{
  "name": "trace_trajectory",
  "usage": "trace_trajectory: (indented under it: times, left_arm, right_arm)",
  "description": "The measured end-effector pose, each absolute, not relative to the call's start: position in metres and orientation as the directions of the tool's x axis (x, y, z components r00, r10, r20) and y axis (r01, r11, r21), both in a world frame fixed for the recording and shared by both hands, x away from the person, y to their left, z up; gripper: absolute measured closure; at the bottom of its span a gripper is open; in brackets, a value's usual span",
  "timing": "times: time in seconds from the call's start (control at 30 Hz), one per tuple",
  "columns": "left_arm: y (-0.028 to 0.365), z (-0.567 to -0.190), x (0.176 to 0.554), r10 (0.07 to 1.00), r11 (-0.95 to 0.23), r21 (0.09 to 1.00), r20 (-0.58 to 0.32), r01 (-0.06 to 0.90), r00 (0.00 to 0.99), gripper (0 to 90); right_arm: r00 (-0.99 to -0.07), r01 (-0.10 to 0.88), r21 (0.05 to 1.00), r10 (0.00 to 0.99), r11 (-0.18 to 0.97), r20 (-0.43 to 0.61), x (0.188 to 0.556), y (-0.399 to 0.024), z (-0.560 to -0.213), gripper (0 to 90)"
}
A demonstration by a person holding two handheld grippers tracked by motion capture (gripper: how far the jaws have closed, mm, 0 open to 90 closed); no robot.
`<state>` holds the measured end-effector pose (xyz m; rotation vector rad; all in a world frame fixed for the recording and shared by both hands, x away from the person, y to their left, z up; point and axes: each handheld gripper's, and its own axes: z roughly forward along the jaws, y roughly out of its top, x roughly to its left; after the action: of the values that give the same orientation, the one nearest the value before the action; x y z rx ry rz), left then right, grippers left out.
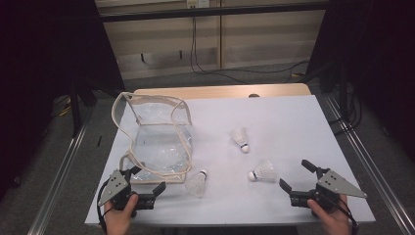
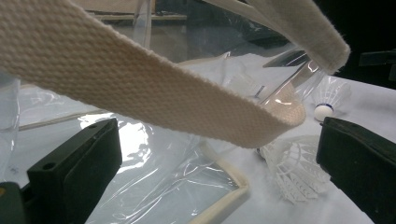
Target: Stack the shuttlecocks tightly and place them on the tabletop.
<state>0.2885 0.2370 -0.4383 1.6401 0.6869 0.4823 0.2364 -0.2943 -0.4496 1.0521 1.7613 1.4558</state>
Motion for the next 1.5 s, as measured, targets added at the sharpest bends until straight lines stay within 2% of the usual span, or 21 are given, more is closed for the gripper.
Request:
trace_trajectory:
  times: [0.13, 0.93, 1.5]
  left_arm:
    - [0.236, -0.438, 0.287, 0.671, -0.08, 0.98, -0.081, 0.181, 0.737, 0.4]
    - [0.207, -0.44, 0.283, 0.561, -0.19, 0.949, -0.104, 0.25, 0.821, 1.1]
    - [0.196, -0.44, 0.285, 0.531, -0.215, 0.936, -0.127, 0.278, 0.838, 1.0]
  right_arm:
    - [-0.498, 0.191, 0.978, 0.867, 0.082, 0.025, 0.236, -0.294, -0.449, 0.5]
    - [-0.501, 0.188, 0.979, 0.865, 0.082, 0.024, 0.235, -0.295, -0.449, 0.7]
    - [-0.5, 0.189, 0.978, 0.866, 0.088, 0.019, 0.234, -0.296, -0.449, 0.7]
